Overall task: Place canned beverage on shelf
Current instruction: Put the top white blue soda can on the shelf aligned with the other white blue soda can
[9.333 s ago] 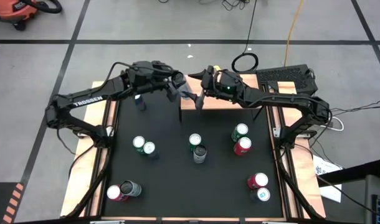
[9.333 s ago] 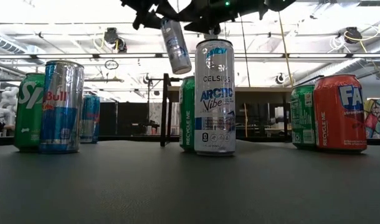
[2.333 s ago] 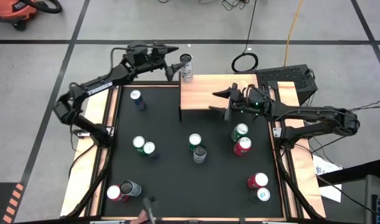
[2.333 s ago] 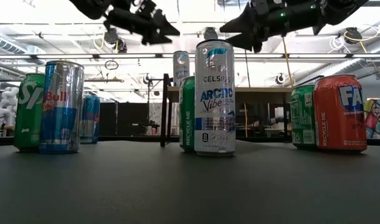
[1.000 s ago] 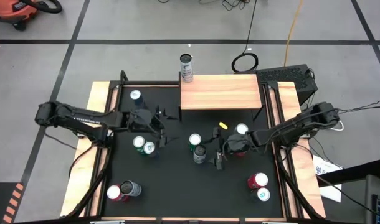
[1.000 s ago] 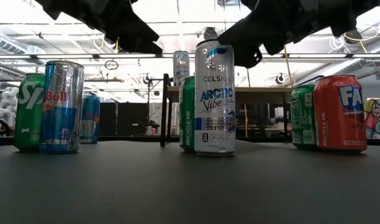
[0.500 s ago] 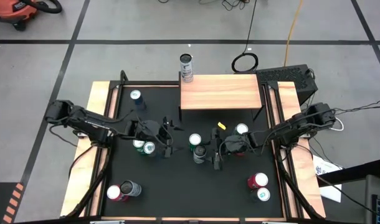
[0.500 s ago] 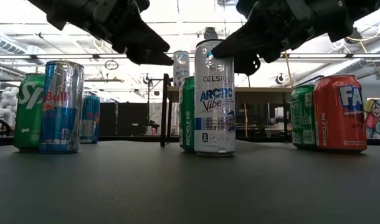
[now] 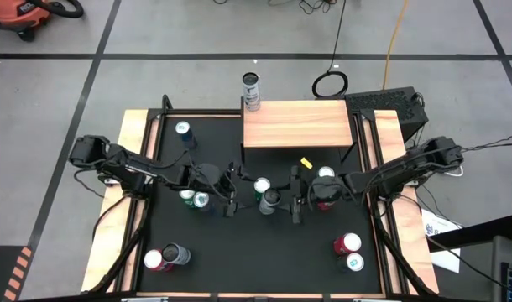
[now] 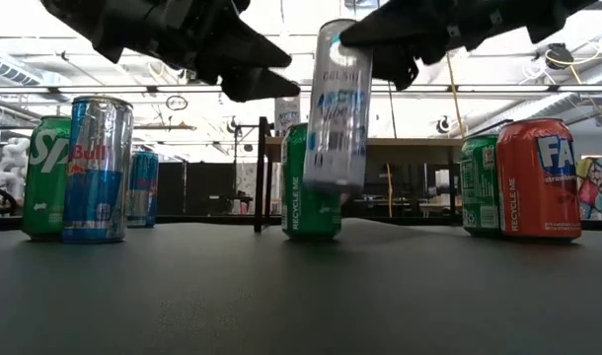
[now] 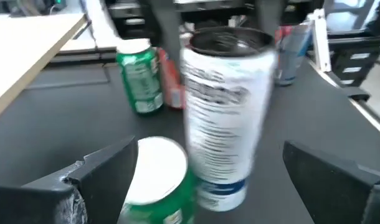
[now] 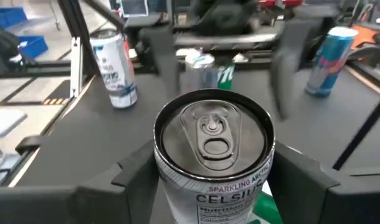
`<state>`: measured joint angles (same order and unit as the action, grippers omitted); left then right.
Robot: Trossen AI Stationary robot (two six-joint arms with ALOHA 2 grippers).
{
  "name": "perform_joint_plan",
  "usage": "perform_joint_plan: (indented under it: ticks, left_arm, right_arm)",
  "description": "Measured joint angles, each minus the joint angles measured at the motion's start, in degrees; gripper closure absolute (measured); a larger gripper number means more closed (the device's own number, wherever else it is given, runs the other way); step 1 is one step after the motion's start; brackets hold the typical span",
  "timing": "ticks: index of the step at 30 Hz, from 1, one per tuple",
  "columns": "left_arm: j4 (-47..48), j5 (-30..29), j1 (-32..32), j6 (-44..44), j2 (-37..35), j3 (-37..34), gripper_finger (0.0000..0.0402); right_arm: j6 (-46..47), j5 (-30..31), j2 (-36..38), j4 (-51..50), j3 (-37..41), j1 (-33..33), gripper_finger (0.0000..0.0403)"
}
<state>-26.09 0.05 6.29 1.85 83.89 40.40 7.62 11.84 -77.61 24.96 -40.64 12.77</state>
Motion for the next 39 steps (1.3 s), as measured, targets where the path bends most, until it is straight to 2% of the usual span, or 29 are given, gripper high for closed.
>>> perform_joint_plan:
  ticks: [5, 11, 25, 34, 39]
  left_arm:
    - [-6.9, 0.2, 0.1, 0.6, 2.4, 0.6, 0.0006]
    - [-7.3, 0.1, 0.1, 0.4, 6.4, 4.9, 0.0006]
    - [-8.3, 0.1, -1.1, 1.5, 6.9, 7.1, 0.0009]
    - [-9.6, 2.2, -2.1, 1.5, 6.9, 7.1, 0.0088]
    - [-10.0, 5.0, -2.1, 1.5, 6.9, 7.1, 0.011]
  right_arm:
    - [0.0, 0.2, 2.8, -6.9, -2.6, -1.8, 0.0166]
    - [-1.7, 0.2, 2.7, -14.3, -8.6, -2.7, 0.0163]
    - [-1.9, -0.1, 2.7, -16.2, -9.7, -2.6, 0.0161]
    - [-2.3, -2.3, 2.7, -14.1, -9.7, -2.6, 0.0161]
    - [-2.7, -3.1, 2.7, -13.2, -9.7, -2.6, 0.0161]
